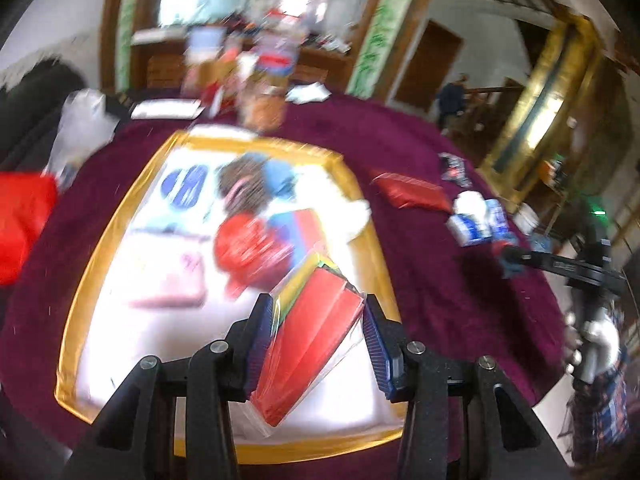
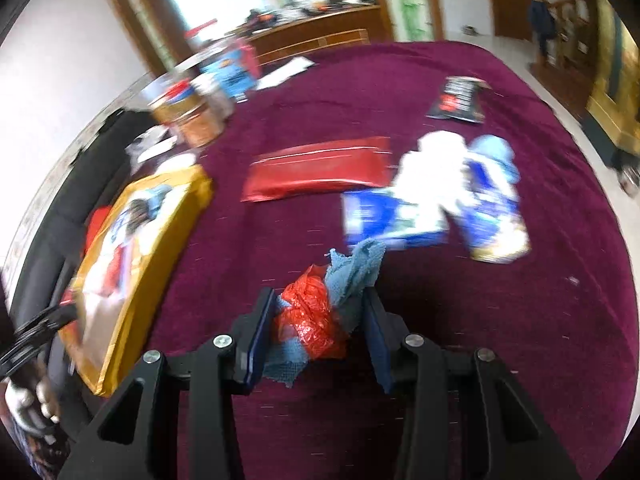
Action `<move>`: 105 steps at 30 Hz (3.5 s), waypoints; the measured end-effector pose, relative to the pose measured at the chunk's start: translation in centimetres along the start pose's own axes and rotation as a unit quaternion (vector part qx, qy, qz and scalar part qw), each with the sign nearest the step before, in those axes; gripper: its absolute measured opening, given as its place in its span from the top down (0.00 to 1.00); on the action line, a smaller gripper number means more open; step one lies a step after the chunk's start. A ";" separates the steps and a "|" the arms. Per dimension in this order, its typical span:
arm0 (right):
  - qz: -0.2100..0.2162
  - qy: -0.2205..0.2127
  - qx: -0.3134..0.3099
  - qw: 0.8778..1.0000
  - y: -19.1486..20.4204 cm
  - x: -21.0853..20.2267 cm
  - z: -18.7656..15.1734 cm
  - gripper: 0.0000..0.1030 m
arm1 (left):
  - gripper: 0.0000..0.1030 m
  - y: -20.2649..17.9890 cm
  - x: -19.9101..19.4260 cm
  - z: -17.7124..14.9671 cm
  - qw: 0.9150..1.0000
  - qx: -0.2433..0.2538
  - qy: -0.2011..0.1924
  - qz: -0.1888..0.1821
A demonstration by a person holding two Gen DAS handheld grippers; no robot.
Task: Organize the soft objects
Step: 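Carry the striped pouch and blue cloth to the tray and release them, then move both grippers back to the blue-white tissue pack and white cloth, then grasp the blue-white tissue pack with the left gripper while the right grasps the white cloth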
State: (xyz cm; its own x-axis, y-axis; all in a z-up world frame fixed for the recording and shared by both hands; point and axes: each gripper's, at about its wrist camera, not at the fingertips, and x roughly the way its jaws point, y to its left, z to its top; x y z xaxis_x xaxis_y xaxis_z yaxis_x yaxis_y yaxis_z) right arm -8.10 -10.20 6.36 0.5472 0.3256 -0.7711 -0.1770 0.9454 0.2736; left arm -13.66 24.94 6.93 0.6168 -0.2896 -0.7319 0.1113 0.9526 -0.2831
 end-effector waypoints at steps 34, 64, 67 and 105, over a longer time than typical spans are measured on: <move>-0.030 0.122 -0.294 0.947 24.7 11.9 -1.8 0.52 | 0.27 7.4 -4.8 -0.5 0.980 -0.151 -0.125 0.026; -0.106 0.040 0.004 0.994 -5.0 10.0 8.6 0.19 | 0.24 -4.0 -4.4 -0.5 0.993 -0.007 -0.113 -0.017; -0.081 0.039 -0.007 0.996 -4.2 9.7 8.1 0.18 | 0.22 -4.7 -4.7 -0.5 0.993 0.003 -0.114 -0.015; -0.006 -0.020 -0.003 1.000 -8.3 5.6 3.3 0.86 | 0.22 -20.2 13.6 4.1 0.985 0.158 0.034 0.054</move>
State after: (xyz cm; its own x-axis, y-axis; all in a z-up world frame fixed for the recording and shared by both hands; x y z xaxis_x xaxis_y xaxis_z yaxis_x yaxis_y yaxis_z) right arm -0.84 -16.25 1.70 0.5812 0.3129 -0.7512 -0.1739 0.9495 0.2610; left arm -4.38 2.19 5.23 0.5853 -0.1809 -0.7904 0.2923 0.9563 -0.0025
